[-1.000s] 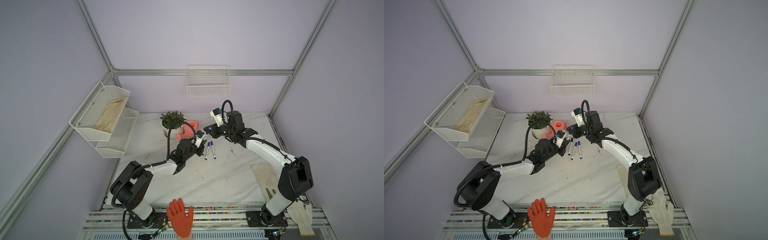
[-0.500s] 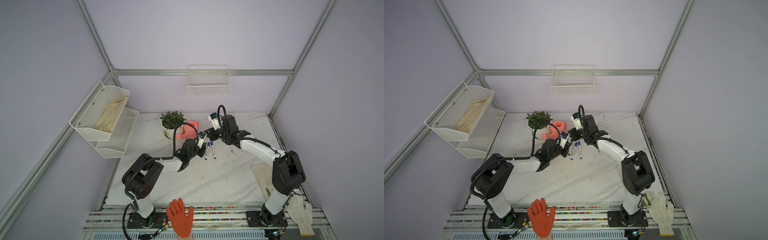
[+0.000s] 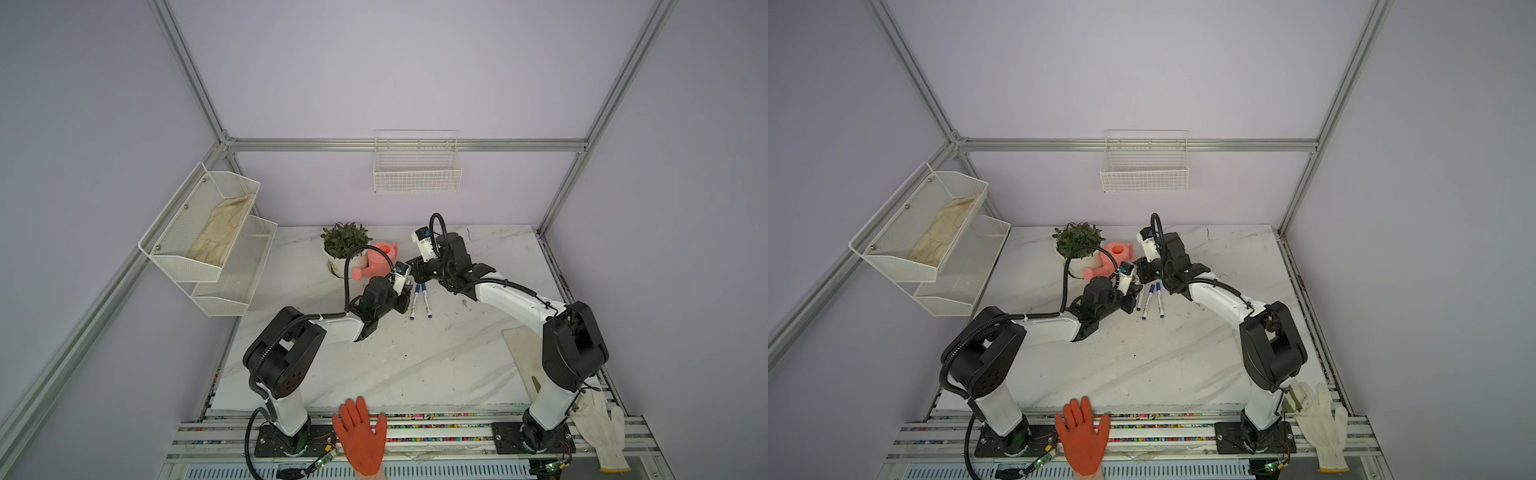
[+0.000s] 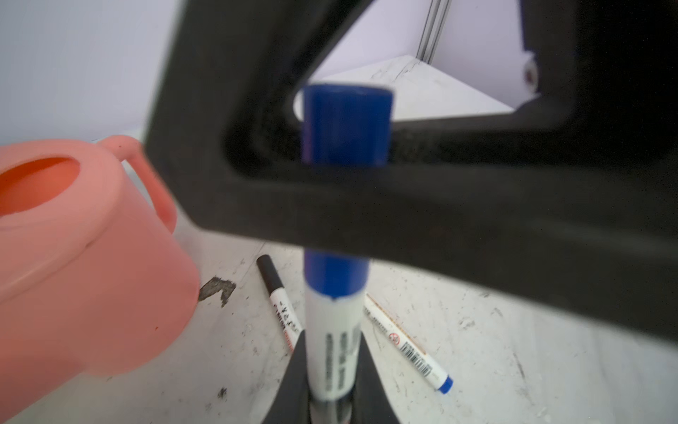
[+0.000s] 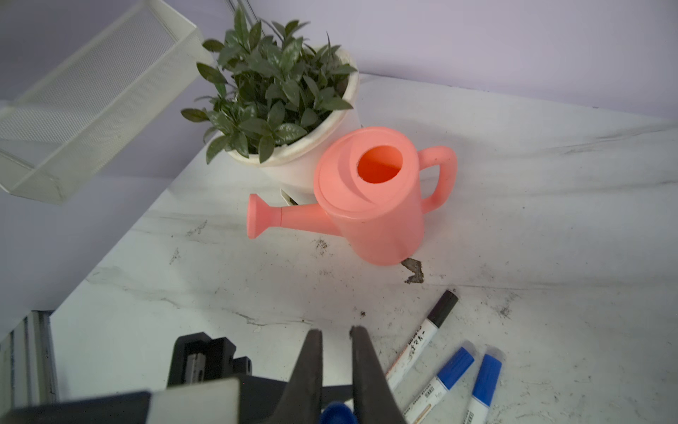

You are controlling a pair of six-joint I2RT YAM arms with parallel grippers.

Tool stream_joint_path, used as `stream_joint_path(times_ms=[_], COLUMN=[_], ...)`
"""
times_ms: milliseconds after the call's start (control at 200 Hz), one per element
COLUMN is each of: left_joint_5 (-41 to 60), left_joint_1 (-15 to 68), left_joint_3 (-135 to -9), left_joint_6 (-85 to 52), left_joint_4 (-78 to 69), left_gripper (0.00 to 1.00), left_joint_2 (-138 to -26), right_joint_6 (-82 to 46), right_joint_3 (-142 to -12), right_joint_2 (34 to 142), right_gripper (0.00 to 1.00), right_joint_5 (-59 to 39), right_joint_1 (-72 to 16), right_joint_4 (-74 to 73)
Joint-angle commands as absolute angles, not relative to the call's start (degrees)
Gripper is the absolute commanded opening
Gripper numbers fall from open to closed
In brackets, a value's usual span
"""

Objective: Insert the pens into the pen caps
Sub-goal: 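Open the right gripper and raise it away from the capped marker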

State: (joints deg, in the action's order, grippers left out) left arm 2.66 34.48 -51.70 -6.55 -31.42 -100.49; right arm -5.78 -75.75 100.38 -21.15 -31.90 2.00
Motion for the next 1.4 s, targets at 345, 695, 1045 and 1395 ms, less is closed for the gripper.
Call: stream_joint_path(times_ms=[345, 695, 1045, 1395], left_joint_5=[-2.02, -0.26, 3.92, 3.94], left_joint_1=[32.95, 36.52, 41.63, 42.45], left_joint_3=[-50.07, -41.72, -36.34, -33.28], left_joint_6=[-22.11, -18.78, -18.20, -21.28], left_joint_4=[-65.76, -58.24, -57.73, -62.31], left_gripper=[0.00, 0.00, 0.00, 0.00], left_joint_2=[-83.66, -81.51, -88.56, -97.68], right_joint_6=[-8.42, -11.55, -13.42, -16.00], right_joint_3=[-68.24, -67.76, -70.00, -73.73], right_joint_2=[101.25, 99.66, 100.07, 96.11], right_gripper=[0.00, 0.00, 0.14, 0.51], right_joint_5=[-38.20, -41.35, -42.71, -42.04], right_joint_1=[-28.89, -26.72, -26.54, -26.28], right_joint_4=[22.70, 19.54, 17.78, 12.76])
